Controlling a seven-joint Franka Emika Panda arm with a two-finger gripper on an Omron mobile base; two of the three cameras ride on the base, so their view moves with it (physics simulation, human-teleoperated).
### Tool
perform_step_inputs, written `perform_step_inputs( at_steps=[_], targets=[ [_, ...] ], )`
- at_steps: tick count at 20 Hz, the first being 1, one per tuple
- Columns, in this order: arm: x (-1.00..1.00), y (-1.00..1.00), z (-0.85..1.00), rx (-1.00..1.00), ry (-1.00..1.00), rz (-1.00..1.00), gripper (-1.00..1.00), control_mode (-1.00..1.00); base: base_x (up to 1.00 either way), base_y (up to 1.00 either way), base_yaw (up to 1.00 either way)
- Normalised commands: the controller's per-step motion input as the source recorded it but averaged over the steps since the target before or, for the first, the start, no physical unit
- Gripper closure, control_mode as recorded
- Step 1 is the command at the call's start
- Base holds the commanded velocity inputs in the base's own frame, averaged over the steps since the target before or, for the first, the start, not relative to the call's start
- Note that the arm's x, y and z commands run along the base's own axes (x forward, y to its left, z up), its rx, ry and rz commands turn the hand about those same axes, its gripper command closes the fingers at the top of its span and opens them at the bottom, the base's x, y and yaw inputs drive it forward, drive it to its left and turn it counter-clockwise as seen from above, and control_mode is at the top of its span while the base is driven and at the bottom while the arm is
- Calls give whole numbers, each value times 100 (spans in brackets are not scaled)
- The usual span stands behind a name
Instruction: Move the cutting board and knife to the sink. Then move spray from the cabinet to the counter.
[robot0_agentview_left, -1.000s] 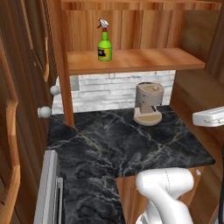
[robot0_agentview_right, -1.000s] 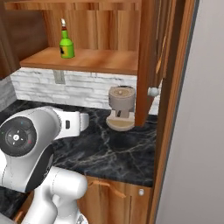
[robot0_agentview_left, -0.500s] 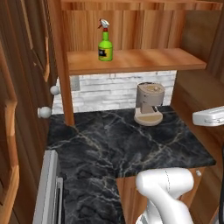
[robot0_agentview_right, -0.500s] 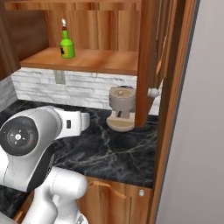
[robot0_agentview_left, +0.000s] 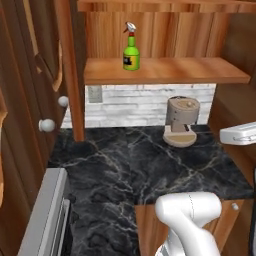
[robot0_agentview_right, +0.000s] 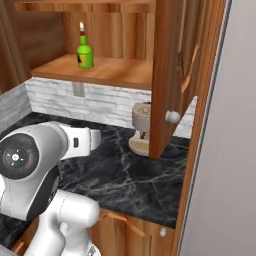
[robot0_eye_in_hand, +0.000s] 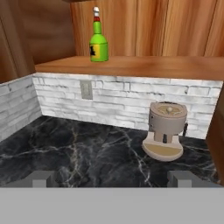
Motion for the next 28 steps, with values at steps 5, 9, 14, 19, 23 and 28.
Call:
perform_step_inputs(
  at_steps=[5,9,14,19,23,28],
  targets=[
    [0,0,0,0,0,0,-100,100,37,6,47],
    [0,0,0,0,0,0,-100,100,25,3,37],
    [0,0,0,0,0,0,-100,100,66,37,5],
    [0,0,0,0,0,0,-100,100,100,48,-7],
    [0,0,0,0,0,0,-100,100,100,82,-18],
    [0,0,0,0,0,0,-100,100,75,39,12]
  ],
)
